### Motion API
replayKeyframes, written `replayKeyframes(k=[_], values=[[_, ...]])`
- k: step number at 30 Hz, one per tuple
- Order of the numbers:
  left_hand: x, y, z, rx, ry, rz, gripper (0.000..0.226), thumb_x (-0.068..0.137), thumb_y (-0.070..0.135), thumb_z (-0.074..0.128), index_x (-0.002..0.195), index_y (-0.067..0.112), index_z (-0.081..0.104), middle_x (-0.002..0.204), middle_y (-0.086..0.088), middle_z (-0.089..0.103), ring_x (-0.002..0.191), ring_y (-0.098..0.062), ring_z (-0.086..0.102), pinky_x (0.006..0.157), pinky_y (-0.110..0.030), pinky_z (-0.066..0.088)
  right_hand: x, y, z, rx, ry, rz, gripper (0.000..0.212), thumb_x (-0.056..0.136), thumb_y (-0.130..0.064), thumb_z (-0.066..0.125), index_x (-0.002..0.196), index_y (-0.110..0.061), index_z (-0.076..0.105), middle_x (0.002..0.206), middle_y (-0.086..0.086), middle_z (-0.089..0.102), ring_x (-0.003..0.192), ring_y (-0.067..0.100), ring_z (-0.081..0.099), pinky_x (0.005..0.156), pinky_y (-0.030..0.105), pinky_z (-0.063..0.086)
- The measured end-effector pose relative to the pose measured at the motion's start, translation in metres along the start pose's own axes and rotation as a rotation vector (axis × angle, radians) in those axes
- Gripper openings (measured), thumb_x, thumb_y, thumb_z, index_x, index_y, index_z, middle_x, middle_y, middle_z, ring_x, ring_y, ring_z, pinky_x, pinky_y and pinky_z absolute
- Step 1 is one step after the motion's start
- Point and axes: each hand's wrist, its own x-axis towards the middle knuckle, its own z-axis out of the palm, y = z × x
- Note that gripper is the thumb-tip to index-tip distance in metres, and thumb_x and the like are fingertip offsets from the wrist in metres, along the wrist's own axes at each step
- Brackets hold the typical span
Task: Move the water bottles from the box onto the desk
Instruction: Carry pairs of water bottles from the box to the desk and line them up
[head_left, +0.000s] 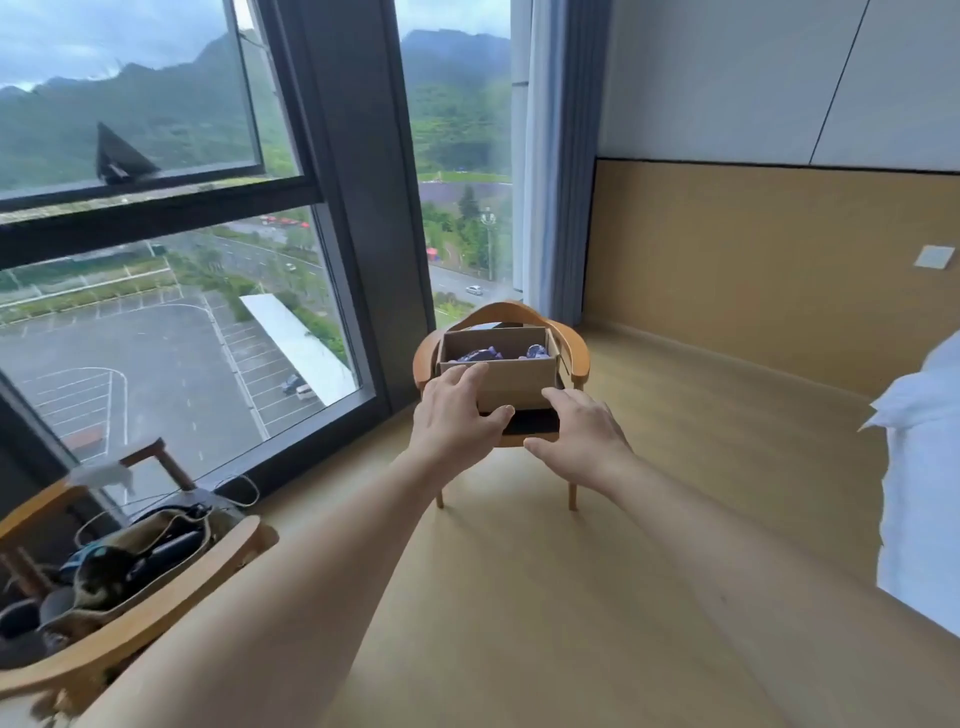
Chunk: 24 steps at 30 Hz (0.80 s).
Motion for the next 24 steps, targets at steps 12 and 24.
replayKeyframes(k=[12, 24], values=[[0.25, -0.009, 0.133, 0.03, -0.057, -0.081, 0.067, 0.085, 0.052, 0.063, 0.147, 0.035, 0.043, 0.15, 0.004, 0.046, 0.136, -0.025, 0.04, 0.106, -0.046, 0.041, 0.273, 0.105, 0.021, 0.065, -0.033, 0.02, 0.074, 0.086, -0.047, 0.069, 0.151, -0.026, 0.041, 0.148, 0.002, 0.047, 0.132, 0.028, 0.044, 0.107, 0.043, 0.044], [0.459, -0.027, 0.193, 0.075, -0.073, -0.181, 0.064, 0.09, 0.045, 0.064, 0.149, 0.029, 0.043, 0.15, 0.001, 0.046, 0.137, -0.025, 0.039, 0.11, -0.048, 0.041, 0.507, 0.152, 0.035, 0.094, -0.135, 0.018, 0.072, 0.088, -0.045, 0.068, 0.151, -0.022, 0.041, 0.151, 0.003, 0.044, 0.136, 0.027, 0.043, 0.108, 0.041, 0.041]])
